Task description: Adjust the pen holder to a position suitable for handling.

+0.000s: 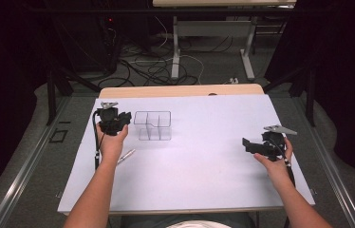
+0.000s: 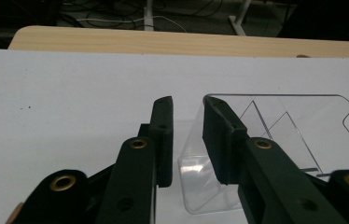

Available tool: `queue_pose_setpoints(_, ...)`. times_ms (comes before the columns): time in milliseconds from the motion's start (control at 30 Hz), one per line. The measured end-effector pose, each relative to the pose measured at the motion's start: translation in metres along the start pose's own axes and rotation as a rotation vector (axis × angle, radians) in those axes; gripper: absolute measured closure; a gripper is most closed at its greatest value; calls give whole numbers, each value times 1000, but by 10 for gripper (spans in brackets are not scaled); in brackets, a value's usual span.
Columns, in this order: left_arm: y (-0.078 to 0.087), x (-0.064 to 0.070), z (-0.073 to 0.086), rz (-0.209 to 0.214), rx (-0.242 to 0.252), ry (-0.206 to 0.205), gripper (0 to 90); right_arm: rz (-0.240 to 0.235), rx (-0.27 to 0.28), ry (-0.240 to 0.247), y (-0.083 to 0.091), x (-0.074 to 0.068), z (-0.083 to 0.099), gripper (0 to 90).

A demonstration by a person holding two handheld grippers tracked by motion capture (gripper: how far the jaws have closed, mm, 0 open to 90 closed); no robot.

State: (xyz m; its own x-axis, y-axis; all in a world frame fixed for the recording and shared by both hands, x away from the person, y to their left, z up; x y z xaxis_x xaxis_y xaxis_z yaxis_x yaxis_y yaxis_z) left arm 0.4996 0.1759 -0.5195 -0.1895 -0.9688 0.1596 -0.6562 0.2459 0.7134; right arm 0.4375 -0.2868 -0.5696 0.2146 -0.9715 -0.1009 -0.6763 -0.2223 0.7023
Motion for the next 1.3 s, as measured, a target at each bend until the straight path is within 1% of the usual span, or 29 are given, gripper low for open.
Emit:
queue_pose_setpoints(33,-2,1,1,-2,-10,-2,792,0,0,0,0,0,0,41)
queue_pose_setpoints(67,-2,1,1,-2,-10,-2,811,-2,-1,-2,0,0,0,42)
queue_pose_setpoints(100,-6,2,2,-13,-24,-10,827,-2,-4,-2,0,0,1,43)
queue_pose_setpoints(133,-6,2,2,-13,-24,-10,840,-3,-4,-1,0,0,1,44)
queue_pose_setpoints(200,-9,3,4,-19,-43,-23,851,-3,-5,-2,-1,-1,1,46)
queue_pose_setpoints(233,-12,3,6,-28,-57,-37,867,-4,-7,-2,-1,-1,1,48)
queue_pose_setpoints(400,-14,7,7,-19,-65,-43,886,-7,-10,1,-1,-1,2,52)
queue_pose_setpoints(433,-14,8,8,-22,-74,-56,888,-7,-11,-4,-1,-2,2,52)
queue_pose_setpoints(600,-17,9,10,-28,-89,-72,899,-10,-10,1,-1,-3,2,55)
queue_pose_setpoints(633,-17,8,11,-34,-105,-75,899,-9,-10,1,-1,-3,2,56)
queue_pose_setpoints(700,-18,8,11,-27,-100,-76,900,-10,-11,2,-1,-3,2,57)
queue_pose_setpoints(1067,-18,9,11,-33,-94,-81,900,-14,-12,5,-2,-4,1,61)
queue_pose_setpoints(1133,-19,11,11,-13,-91,-87,900,-13,-13,6,-3,-4,2,62)
queue_pose_setpoints(1200,-19,13,11,-16,-100,-101,900,-15,-14,3,-3,-5,2,63)
queue_pose_setpoints(1233,-19,13,11,-16,-100,-101,900,-15,-14,3,-3,-5,2,63)
queue_pose_setpoints(1300,-20,17,11,-12,-90,-103,900,-16,-16,3,-3,-5,2,63)
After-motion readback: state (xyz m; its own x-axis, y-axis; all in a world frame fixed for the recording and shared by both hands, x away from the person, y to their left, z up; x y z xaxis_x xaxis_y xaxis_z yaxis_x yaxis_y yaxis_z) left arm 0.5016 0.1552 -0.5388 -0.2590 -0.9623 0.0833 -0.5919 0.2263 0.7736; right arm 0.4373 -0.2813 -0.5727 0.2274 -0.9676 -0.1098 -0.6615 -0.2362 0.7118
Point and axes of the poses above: each handheld gripper's, and its own axes: y roughly backward along the jaws, z roughly out of its underside, x roughly to its right, the point moved 8 cm from there along -y, roughly forward along the jaws, and after that the axes turned 11 degrees about -x, right-handed, at the moved point
